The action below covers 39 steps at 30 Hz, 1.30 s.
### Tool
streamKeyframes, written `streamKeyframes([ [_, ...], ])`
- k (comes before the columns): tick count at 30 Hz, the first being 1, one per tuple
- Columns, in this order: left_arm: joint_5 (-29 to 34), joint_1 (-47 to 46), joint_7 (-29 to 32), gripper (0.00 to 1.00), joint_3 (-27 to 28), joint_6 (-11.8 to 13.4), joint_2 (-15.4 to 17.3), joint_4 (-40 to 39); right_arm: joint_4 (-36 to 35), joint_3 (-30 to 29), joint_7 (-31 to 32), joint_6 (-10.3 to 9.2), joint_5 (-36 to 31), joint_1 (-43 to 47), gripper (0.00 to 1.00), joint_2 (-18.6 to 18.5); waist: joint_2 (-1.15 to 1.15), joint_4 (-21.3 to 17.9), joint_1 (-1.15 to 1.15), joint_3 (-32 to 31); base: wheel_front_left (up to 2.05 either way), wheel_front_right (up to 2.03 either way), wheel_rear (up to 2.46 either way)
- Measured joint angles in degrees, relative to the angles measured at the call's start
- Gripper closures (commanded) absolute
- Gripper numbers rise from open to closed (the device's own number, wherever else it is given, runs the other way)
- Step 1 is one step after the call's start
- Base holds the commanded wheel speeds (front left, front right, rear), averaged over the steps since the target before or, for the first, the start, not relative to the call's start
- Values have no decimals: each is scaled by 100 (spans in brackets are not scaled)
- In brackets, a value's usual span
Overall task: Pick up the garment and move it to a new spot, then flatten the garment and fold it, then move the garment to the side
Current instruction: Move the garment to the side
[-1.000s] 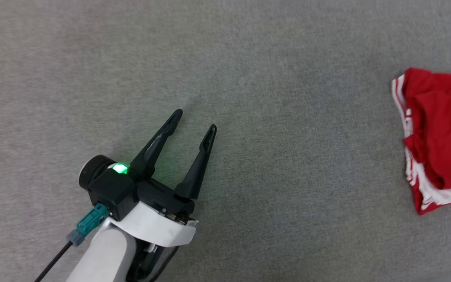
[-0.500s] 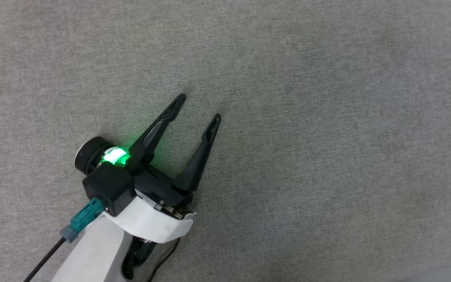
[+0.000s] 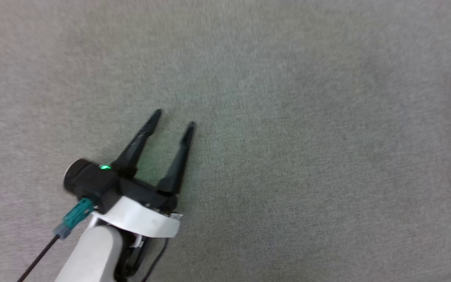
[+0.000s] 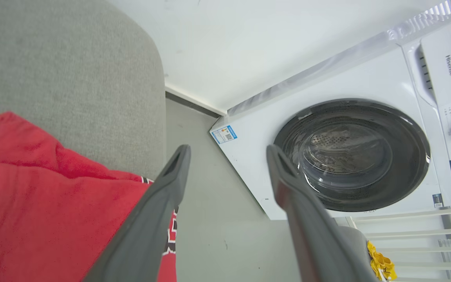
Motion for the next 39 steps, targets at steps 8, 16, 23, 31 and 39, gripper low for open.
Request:
streamKeyframes([
  [8,205,846,1,0,1232,0,-291,116,-864,343,-917,-1,456,218,0,1042,0,154,-1,-1169,0,0,0],
  [16,315,1471,0,0,1841,0,-516,165,-1314,471,-1750,-2,1103,1219,0,2127,0,453,-1,-1952,0,0,0],
  [23,523,1915,1,0,2054,1,-638,487,-1295,508,-2533,-3,1160,2076,0,3151,0,693,-2,-2440,0,0,0],
  [31,549,2181,0,0,2148,1,-790,522,-1115,638,-2905,-4,1103,2892,0,3660,0,823,-2,-2882,0,0,0],
  [39,548,2316,0,0,2047,1,-835,359,-1109,735,-2980,-4,1066,3033,0,3728,0,809,-1,-2980,0,0,0],
])
